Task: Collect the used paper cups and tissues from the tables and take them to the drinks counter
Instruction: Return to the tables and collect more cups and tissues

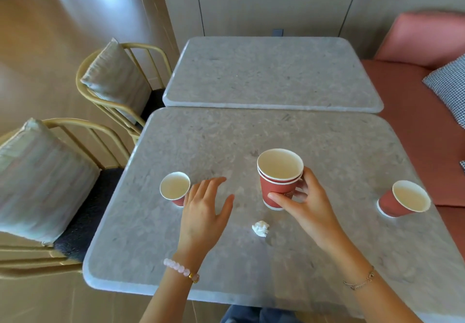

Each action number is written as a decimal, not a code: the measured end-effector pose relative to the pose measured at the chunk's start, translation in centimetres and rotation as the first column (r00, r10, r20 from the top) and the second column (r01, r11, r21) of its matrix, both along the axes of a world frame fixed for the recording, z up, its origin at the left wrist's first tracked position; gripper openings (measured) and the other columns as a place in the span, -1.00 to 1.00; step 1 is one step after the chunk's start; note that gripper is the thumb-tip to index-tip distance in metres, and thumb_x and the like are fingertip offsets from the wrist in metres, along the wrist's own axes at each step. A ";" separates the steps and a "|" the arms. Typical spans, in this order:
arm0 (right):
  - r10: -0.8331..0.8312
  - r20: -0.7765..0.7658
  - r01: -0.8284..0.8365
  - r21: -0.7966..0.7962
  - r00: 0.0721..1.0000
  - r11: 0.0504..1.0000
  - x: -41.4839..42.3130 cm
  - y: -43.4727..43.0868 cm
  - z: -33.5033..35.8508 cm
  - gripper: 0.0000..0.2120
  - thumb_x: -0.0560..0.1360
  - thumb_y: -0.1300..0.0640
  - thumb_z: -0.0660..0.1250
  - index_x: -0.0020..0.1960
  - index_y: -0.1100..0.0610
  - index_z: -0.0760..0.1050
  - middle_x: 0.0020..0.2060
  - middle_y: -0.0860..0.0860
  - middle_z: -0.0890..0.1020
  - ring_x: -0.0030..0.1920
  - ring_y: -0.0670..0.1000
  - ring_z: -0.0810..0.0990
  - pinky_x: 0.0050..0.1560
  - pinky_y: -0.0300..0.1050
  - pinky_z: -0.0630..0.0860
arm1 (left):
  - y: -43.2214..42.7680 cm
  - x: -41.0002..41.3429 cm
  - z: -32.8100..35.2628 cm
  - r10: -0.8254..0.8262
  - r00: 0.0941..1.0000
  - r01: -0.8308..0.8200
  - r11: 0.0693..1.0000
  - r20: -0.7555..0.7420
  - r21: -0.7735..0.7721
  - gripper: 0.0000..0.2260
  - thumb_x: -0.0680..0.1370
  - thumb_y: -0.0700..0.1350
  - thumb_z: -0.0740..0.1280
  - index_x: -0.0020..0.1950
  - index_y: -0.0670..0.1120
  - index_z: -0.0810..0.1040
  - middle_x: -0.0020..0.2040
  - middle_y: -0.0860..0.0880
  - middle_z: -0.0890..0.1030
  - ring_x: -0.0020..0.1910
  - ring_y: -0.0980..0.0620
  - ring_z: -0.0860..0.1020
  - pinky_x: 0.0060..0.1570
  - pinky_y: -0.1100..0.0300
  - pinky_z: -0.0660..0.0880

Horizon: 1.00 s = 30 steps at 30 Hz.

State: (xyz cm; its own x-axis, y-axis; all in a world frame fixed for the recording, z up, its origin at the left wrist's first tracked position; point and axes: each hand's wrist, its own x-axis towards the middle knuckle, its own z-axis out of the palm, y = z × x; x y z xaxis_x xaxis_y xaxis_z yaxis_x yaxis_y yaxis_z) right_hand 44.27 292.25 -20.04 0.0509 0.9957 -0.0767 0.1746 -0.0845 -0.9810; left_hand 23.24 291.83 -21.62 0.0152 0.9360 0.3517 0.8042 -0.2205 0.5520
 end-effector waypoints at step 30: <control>0.129 0.089 -0.127 -0.025 0.988 0.992 -7.2 2.5 -0.2 -0.44 0.28 0.10 0.58 0.18 -0.15 0.42 0.03 -0.12 0.63 0.06 -0.16 0.60 0.08 -0.14 0.51 | 3.3 -11.5 -6.6 0.181 0.963 -0.223 0.952 -0.199 -0.210 -0.21 0.36 0.25 0.43 0.41 -0.19 0.31 0.35 -0.17 0.43 0.26 -0.18 0.46 0.18 -0.07 0.42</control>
